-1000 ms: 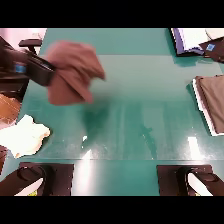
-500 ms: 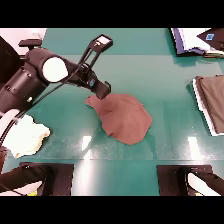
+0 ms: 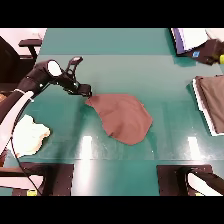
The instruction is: Fold the shirts.
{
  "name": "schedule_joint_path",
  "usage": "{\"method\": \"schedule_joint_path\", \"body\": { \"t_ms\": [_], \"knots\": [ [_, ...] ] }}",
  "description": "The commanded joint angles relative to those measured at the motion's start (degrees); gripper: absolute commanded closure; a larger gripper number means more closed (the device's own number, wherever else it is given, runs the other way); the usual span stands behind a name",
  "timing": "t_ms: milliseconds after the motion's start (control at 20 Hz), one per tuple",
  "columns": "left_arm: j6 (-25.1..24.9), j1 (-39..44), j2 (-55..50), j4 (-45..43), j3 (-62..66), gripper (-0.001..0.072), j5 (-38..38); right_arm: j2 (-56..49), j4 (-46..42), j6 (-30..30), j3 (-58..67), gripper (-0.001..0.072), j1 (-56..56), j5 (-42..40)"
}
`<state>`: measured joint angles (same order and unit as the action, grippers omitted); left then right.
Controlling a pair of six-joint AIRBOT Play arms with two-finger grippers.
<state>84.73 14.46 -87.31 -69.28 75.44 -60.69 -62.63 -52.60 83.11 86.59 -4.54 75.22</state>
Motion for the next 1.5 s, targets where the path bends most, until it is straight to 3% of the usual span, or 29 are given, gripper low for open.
{"method": "schedule_joint_path", "body": {
  "t_ms": [0,100,150,250,350,400,450,500,800,850,950,1050,1100,1450],
  "knots": [
    [-3.39,-1.33,-5.99,7.5,-1.42,0.0085,0.5,0.46,-0.07,-0.04,-6.14,0.0692,0.46,-0.07],
    [-3.98,-1.33,-6.73,8.33,-1.4,0.0093,1.79,1.62,-0.07,-0.04,-11.08,0.0692,1.92,-0.22],
    [-4.11,-1.33,-6.64,8.35,-1.09,0.0251,2.45,2.32,-0.07,-0.04,-13.88,0.0692,3.41,-0.28],
    [-4.24,-1.36,-6.56,8.17,0.17,0.068,2.69,3.69,-0.07,-0.04,-20.2,0.0692,6.58,-0.15],
    [-4.22,-1.36,-6.54,8.2,2.75,0.0675,1.27,4.26,-0.11,-0.04,-27.34,0.069,8.9,-0.15],
    [-4.35,-1.36,-6.29,8.17,4.31,0.0675,0.59,3.82,-0.02,-0.04,-30.86,0.0596,9.38,-0.09],
    [-4.92,-1.36,-5.64,8.07,5.38,0.0675,0.44,2.71,0.0,-0.04,-34.51,0.0319,9.31,0.0],
    [-5.49,-1.33,-4.94,8.0,5.99,0.0675,0.5,1.22,0.15,-0.04,-37.64,0.0231,8.63,-0.04],
    [-5.73,-1.33,-2.58,6.29,6.4,0.0675,-0.48,-11.74,1.33,-0.04,-44.24,0.0231,-7.74,-10.49],
    [-5.73,-1.33,-2.51,6.25,6.4,0.0675,-0.81,-13.31,2.34,-0.04,-43.43,0.0232,-9.7,-12.15],
    [-5.73,-1.33,-2.27,6.25,6.43,0.0675,-0.92,-15.91,3.1,-0.04,-40.72,0.03,-12.5,-14.08],
    [-5.7,-1.33,-1.53,6.23,6.4,0.0676,-1.09,-16.87,2.97,-0.39,-37.75,0.0591,-14.14,-15.32],
    [-5.73,-1.33,-0.57,6.23,6.43,0.0675,-1.05,-16.83,2.95,-1.9,-36.04,0.0692,-14.32,-15.34],
    [-7.26,-1.36,22.23,-2.86,14.45,0.0675,-2.54,-2.47,-0.81,-2.56,-14.01,0.0693,-8.5,-4.15]
  ]
}}
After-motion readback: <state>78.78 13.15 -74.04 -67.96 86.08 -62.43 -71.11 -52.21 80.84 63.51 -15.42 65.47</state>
